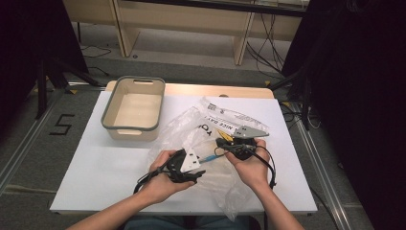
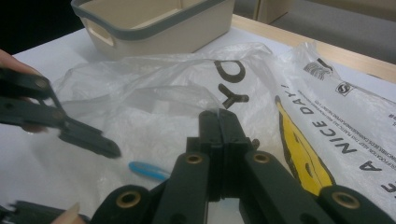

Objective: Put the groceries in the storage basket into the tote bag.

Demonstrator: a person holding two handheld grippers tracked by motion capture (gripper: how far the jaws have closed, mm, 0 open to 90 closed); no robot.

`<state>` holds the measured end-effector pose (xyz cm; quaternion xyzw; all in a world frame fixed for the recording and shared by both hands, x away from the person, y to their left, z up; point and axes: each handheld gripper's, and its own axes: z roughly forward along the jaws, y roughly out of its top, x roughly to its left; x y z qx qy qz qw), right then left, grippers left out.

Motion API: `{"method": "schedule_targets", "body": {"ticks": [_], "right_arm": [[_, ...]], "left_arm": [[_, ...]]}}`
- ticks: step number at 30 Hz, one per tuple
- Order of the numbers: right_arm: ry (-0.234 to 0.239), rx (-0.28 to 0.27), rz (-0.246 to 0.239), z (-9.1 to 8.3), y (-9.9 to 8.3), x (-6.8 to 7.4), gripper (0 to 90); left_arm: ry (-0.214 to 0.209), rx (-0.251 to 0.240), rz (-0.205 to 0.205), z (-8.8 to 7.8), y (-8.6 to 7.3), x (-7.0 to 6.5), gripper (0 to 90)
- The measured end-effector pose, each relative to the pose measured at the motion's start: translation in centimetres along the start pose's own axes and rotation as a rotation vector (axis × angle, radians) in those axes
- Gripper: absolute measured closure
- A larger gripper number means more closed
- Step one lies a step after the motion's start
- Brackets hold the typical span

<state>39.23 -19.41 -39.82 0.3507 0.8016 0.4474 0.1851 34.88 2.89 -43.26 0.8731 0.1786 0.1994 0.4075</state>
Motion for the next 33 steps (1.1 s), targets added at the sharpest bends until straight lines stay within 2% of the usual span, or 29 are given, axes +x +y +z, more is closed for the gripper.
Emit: {"method": "schedule_targets", "body": {"ticks": [4, 7, 13, 15, 18, 21, 25, 33], "right_arm": [[0.001, 0.006, 0.000, 0.0, -0.1, 0.0, 90.0], [0.004, 0.009, -0.003, -0.1, -0.2, 0.1, 90.0], [0.010, 0.022, -0.001, -0.2, -0.5, 0.1, 90.0], [0.018, 0.036, 0.000, -0.1, -0.7, 0.1, 90.0], [0.034, 0.060, -0.003, 0.2, -1.1, 0.2, 90.0], [0.059, 0.100, -0.010, 0.7, -1.4, 0.4, 90.0], [0.093, 0.146, -0.019, 1.2, -1.8, 0.7, 90.0], [0.151, 0.218, -0.037, 1.7, -2.4, 1.1, 90.0]], "left_arm": [[0.014, -0.022, -0.021, -1.7, -0.4, 0.4, 48.9], [0.021, -0.035, -0.060, -2.8, -0.7, 1.0, 49.5], [0.057, -0.070, -0.110, -4.8, -1.0, 2.2, 50.1], [0.066, -0.094, -0.138, -5.3, -1.1, 2.6, 50.3], [0.125, -0.128, -0.205, -5.9, -1.3, 3.4, 53.6], [0.176, -0.128, -0.264, -6.1, -1.8, 4.2, 57.1], [0.213, -0.098, -0.300, -5.6, -2.6, 5.3, 61.5], [0.265, -0.054, -0.306, -4.6, -4.0, 6.7, 68.8]]}}
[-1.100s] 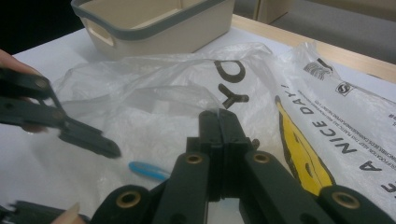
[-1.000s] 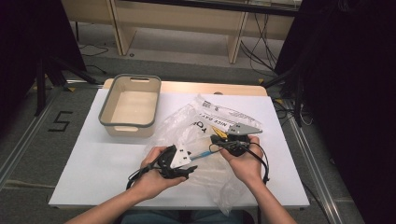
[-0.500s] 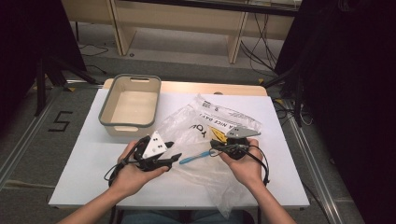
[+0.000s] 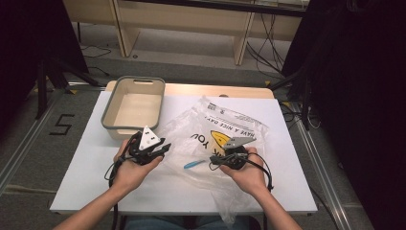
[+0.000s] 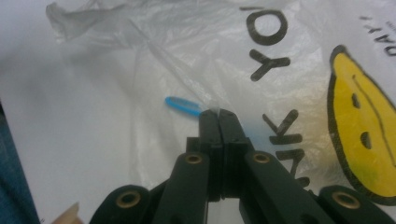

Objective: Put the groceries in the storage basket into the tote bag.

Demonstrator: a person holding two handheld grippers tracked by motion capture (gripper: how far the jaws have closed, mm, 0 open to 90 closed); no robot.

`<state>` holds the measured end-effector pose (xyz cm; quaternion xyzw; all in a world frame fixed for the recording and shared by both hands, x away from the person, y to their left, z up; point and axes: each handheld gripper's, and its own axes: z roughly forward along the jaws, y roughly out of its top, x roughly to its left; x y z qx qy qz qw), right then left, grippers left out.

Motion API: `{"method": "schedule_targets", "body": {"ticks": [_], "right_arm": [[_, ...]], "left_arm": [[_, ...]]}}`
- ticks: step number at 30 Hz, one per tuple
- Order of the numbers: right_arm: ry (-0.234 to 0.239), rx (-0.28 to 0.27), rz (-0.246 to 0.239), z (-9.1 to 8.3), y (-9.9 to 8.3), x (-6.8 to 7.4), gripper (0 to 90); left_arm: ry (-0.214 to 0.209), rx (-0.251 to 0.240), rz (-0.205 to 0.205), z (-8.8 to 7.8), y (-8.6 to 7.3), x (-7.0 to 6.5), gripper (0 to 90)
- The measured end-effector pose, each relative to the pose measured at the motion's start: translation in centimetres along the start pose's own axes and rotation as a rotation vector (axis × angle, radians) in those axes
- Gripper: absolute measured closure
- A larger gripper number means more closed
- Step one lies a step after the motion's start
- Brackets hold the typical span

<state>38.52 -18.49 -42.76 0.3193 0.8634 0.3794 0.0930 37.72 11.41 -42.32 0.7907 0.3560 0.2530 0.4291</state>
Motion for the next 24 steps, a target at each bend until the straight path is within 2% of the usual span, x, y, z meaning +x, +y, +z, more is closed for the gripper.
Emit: {"method": "schedule_targets", "body": {"ticks": [7, 14, 17, 20, 24], "right_arm": [[0.049, 0.077, -0.021, 0.8, -0.7, 0.3, 90.0], [0.111, 0.157, -0.041, 2.0, -1.5, 0.9, 89.9], [0.133, 0.188, -0.038, 2.2, -1.7, 1.1, 86.8], [0.146, 0.190, -0.040, 2.2, -1.8, 1.1, 81.7], [0.142, 0.132, -0.022, 1.3, -1.5, 1.1, 72.3]], "left_arm": [[0.014, 0.035, -0.013, 0.6, -0.4, 0.7, 72.1], [0.017, 0.138, -0.029, 1.7, -1.6, 1.3, 73.0], [0.010, 0.183, -0.026, 2.1, -2.1, 1.4, 73.0], [0.008, 0.210, -0.021, 2.6, -2.6, 1.4, 72.9], [0.013, 0.223, -0.014, 2.8, -2.8, 1.5, 71.9]]}}
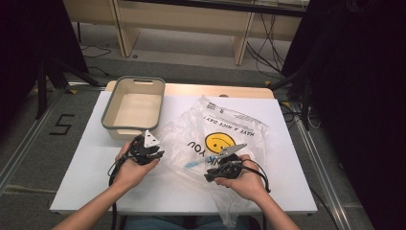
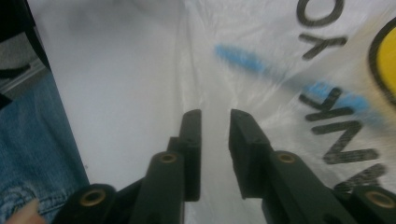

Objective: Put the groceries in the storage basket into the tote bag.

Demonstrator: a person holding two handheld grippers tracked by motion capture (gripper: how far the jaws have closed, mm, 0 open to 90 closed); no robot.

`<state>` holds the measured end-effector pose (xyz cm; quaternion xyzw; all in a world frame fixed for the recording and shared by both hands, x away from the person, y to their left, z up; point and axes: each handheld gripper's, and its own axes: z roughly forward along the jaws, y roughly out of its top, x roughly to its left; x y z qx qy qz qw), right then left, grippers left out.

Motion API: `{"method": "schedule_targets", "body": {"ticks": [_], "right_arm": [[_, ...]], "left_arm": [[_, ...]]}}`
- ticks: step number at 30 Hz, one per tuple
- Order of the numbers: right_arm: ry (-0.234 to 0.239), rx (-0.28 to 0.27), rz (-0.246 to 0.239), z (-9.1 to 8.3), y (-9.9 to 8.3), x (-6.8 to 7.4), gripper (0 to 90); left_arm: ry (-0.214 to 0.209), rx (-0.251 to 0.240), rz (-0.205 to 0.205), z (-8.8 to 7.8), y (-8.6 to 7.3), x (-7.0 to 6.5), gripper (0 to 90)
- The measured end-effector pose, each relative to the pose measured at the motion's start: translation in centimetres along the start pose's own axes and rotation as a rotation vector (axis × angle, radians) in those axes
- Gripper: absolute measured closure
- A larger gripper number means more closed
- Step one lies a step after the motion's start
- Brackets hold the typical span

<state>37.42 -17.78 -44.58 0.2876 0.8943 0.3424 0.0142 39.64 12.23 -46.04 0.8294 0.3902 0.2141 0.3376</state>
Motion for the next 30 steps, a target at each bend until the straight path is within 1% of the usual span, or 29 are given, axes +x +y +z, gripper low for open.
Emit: {"method": "schedule_targets", "body": {"ticks": [2, 3, 5, 6, 8, 11, 12, 15, 18, 24, 30], "right_arm": [[-0.018, -0.041, 0.008, -0.8, 0.2, 0.0, 67.8], [-0.032, -0.070, 0.015, -1.2, 0.3, -0.1, 65.7], [-0.062, -0.129, 0.037, -2.3, 0.4, -0.5, 63.3], [-0.085, -0.162, 0.054, -3.1, 0.4, -0.8, 62.3], [-0.117, -0.193, 0.077, -4.1, 0.3, -1.3, 61.2], [-0.165, -0.227, 0.127, -5.3, -0.3, -2.3, 59.8], [-0.185, -0.232, 0.146, -5.6, -0.7, -2.7, 59.3], [-0.215, -0.228, 0.179, -6.0, -1.6, -3.5, 58.3], [-0.256, -0.219, 0.192, -6.4, -2.5, -4.1, 57.5], [-0.315, -0.219, 0.224, -7.4, -3.9, -5.1, 55.5], [-0.358, -0.226, 0.257, -8.4, -5.2, -5.5, 54.3]], "left_arm": [[0.012, 0.003, 0.005, 0.1, -0.1, 0.1, 71.5], [0.013, 0.007, 0.008, 0.1, -0.1, 0.1, 71.3], [0.012, 0.008, 0.003, 0.2, -0.2, 0.2, 71.1], [0.011, 0.008, 0.003, 0.2, -0.3, 0.2, 71.0], [0.011, 0.007, 0.001, 0.1, -0.3, 0.1, 70.8], [0.012, -0.001, 0.002, -0.1, -0.2, 0.0, 68.9], [0.013, -0.004, 0.001, -0.1, -0.2, 0.0, 67.5], [0.011, -0.019, 0.002, -0.5, -0.3, 0.0, 61.7], [0.008, -0.042, -0.014, -0.9, -0.4, 0.1, 55.5], [0.005, -0.076, -0.039, -1.6, -0.7, 0.1, 43.5], [0.004, -0.084, -0.030, -1.9, -1.1, 0.3, 39.7]]}}
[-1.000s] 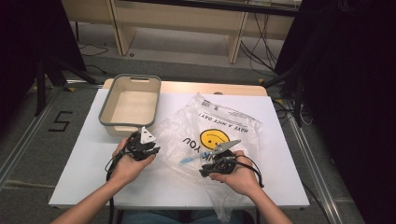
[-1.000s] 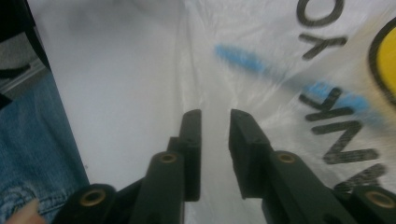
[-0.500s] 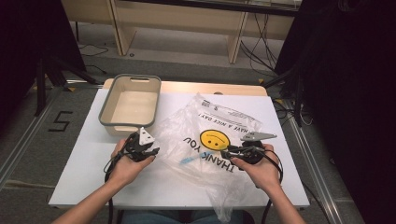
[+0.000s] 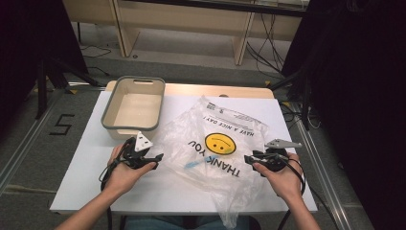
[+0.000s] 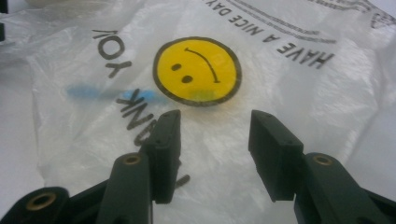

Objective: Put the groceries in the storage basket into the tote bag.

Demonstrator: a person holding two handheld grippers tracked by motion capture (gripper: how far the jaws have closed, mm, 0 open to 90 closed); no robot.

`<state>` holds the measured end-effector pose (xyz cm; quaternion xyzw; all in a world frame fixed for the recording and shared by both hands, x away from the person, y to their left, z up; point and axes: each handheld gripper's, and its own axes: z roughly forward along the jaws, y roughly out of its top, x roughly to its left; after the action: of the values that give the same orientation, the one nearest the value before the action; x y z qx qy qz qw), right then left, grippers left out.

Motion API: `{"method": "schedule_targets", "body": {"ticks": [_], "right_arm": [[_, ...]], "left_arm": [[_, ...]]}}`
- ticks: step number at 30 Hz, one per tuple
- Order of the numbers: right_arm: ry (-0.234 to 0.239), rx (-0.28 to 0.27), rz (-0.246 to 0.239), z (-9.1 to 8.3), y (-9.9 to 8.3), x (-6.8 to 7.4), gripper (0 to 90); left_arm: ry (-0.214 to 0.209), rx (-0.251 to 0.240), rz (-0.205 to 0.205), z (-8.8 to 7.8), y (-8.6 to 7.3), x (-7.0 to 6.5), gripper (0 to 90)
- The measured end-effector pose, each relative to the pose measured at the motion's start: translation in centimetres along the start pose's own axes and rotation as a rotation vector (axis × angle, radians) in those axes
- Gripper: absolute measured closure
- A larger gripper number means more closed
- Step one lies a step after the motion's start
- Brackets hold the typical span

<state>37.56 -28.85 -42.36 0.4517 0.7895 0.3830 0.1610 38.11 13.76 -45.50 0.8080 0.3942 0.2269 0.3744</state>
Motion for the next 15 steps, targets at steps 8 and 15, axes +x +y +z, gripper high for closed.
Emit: {"method": "schedule_targets", "body": {"ticks": [8, 15], "right_arm": [[-0.066, 0.008, 0.040, -0.6, -1.1, -1.1, 46.5], [-0.104, 0.012, 0.062, -1.1, -2.1, -1.7, 42.0]], "left_arm": [[-0.006, -0.006, -0.023, 0.0, -0.3, 0.5, 35.0], [-0.020, -0.014, -0.020, 0.0, -0.3, 0.3, 34.4]]}}
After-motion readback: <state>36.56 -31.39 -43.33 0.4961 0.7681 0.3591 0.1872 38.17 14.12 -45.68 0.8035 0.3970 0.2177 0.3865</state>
